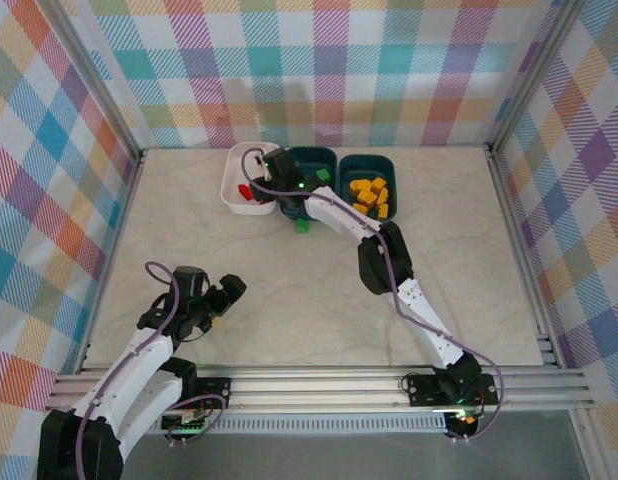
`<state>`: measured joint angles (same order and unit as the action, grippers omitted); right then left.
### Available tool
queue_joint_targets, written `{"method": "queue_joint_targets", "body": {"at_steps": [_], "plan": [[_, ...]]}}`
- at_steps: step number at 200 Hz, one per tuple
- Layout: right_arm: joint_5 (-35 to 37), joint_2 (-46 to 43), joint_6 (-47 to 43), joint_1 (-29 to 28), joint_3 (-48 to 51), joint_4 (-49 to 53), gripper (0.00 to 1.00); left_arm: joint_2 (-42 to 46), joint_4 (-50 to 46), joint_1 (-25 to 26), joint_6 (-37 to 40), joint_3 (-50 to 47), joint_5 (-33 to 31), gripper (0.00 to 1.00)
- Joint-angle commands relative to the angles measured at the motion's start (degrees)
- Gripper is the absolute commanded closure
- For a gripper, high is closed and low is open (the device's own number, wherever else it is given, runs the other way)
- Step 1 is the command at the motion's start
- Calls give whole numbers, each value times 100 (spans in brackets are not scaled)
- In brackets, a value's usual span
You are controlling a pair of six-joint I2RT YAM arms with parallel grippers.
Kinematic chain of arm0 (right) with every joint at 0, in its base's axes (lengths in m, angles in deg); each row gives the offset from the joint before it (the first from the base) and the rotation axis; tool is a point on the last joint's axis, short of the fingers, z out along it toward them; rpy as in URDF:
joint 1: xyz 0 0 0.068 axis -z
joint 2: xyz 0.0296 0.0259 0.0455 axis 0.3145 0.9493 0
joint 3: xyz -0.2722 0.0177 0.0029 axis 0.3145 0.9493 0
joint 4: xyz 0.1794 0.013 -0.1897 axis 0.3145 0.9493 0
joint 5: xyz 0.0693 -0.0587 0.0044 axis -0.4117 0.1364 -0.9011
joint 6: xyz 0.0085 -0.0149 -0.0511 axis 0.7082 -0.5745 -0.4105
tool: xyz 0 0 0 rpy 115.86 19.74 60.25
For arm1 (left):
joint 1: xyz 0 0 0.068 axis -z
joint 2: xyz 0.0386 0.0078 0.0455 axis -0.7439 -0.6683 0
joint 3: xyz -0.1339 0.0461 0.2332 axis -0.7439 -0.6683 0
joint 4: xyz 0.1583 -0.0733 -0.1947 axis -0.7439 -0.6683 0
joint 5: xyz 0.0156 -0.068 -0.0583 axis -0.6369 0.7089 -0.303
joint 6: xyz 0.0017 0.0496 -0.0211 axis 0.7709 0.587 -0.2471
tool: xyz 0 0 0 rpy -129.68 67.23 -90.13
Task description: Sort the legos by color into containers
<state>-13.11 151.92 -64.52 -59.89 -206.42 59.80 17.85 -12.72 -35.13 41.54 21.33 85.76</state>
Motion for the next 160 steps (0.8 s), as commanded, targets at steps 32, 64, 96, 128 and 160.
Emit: {"method": "queue_joint_targets", "body": {"at_steps": [32,64,96,128,160], "plan": [[608,-1207,197,-34,1243,-243,32,-189,230,-34,174,241,212,0],[1394,-2646,1454,-153,3929,-1190,30,-351,370,-36,188,268,249,0],[1819,-3059,2224,-295,5181,-1269,26,-446,339,-27,266,413,235,0],[1845,-2988,2687,-317,5478,-1159,25,-630,413,-18,292,527,248,0],[1998,-2761,2926,-326,5318,-1014,25,-796,436,21,252,558,257,0]]}}
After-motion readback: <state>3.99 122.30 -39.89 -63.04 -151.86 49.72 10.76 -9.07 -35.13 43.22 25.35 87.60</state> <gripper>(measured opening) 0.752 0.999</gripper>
